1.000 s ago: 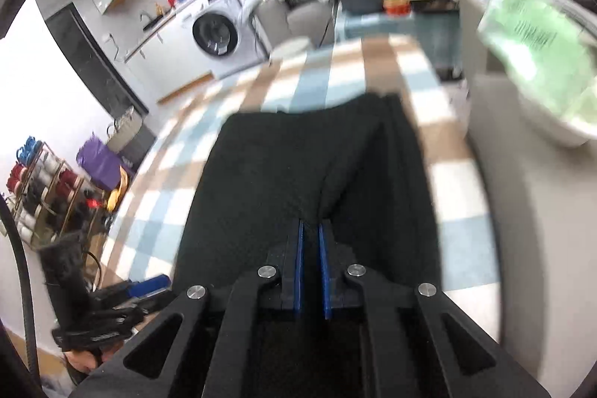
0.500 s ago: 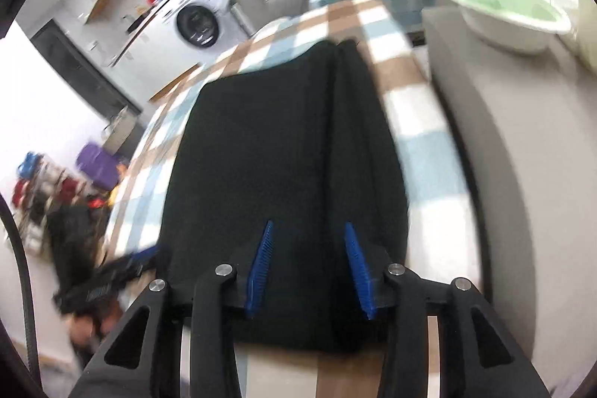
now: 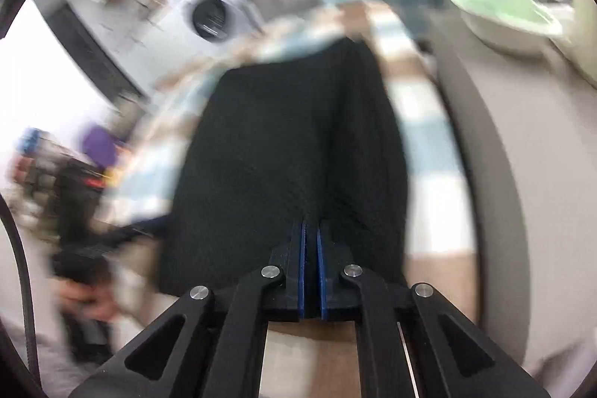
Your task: Fold small clothes
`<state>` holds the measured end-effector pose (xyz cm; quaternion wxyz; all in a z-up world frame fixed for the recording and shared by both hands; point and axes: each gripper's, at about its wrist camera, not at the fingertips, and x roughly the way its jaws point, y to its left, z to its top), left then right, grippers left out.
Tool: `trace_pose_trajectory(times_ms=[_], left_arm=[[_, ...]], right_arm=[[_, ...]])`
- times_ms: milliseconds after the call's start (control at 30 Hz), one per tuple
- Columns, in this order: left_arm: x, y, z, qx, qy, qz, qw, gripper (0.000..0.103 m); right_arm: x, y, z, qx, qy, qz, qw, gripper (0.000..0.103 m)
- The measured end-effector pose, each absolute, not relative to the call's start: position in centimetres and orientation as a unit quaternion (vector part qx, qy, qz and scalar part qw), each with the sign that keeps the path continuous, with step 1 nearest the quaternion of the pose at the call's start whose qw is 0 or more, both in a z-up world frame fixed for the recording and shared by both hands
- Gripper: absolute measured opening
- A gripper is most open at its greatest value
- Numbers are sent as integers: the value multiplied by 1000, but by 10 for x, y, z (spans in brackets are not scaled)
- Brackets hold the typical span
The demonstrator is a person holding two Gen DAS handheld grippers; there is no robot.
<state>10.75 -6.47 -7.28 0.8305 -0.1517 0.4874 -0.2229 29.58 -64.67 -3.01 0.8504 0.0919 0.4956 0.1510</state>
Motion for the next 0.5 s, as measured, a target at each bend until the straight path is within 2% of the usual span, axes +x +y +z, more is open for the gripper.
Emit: trace_pose_trajectory(times_ms=[33, 133, 167, 200, 333, 400, 433, 467, 500], left_arm=[[109, -67, -73, -148, 490, -221, 831, 45], [112, -70, -73, -147, 489, -225, 830, 45], [114, -71, -73, -147, 488, -225, 830, 45], [116, -73, -74, -146, 487, -223, 832, 45], [122, -79, -73, -139, 478, -211, 841, 45], [123, -80, -74, -135, 469, -199, 850, 42], [124, -82, -74, -130, 468, -192, 853, 33], [125, -81, -74, -127, 467, -187, 855, 25], [125, -80, -74, -126, 464, -185, 857, 22]], right_arm=[[297, -647, -38, 92, 507, 143, 845, 7], [297, -661, -25, 144, 469, 153, 858, 22], [296, -665, -20, 148, 455, 148, 866, 40], [296, -671, -16, 150, 436, 130, 877, 51], [320, -681, -27, 138, 445, 85, 881, 50], [333, -681, -41, 148, 463, 90, 869, 48], [336, -679, -47, 147, 471, 96, 865, 44], [340, -670, -52, 135, 475, 104, 863, 29], [340, -664, -54, 121, 475, 111, 864, 24]])
